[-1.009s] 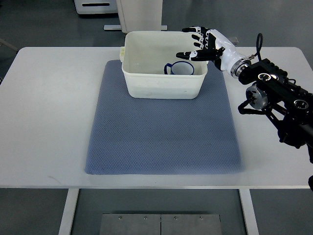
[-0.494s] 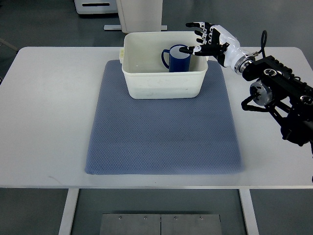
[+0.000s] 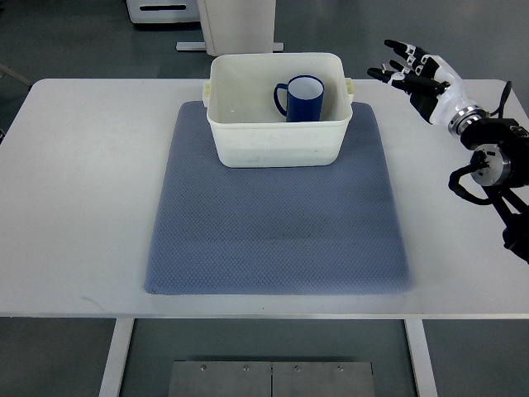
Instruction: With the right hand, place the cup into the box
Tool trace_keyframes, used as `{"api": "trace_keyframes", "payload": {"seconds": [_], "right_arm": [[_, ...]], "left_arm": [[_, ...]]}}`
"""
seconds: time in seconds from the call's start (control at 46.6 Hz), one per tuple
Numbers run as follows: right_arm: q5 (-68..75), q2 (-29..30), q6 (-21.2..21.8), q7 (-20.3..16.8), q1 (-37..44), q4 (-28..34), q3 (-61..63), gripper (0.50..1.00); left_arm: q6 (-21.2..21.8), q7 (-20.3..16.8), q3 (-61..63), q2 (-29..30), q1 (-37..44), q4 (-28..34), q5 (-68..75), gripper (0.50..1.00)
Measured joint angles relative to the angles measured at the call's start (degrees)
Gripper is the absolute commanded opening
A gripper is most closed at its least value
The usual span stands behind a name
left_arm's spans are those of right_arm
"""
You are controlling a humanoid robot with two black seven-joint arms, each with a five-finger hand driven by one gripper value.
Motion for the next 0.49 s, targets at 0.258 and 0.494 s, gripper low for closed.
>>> {"api": "trace_keyframes", "payload": {"seconds": [0.258,0.494], "right_arm": [[0.84,2.15,-0.17,-1.38,-5.59,0.03,8.36,1.0],[0.93,3.59,-0.27,-1.14,-7.63,-0.12,8.81,1.0]], "left_arm": [[-0.01,0.02,0.0,0.0,0.0,0.0,0.0,1.0],[-0.01,0.02,0.01,0.0,0.0,0.01,0.0,1.0]]}}
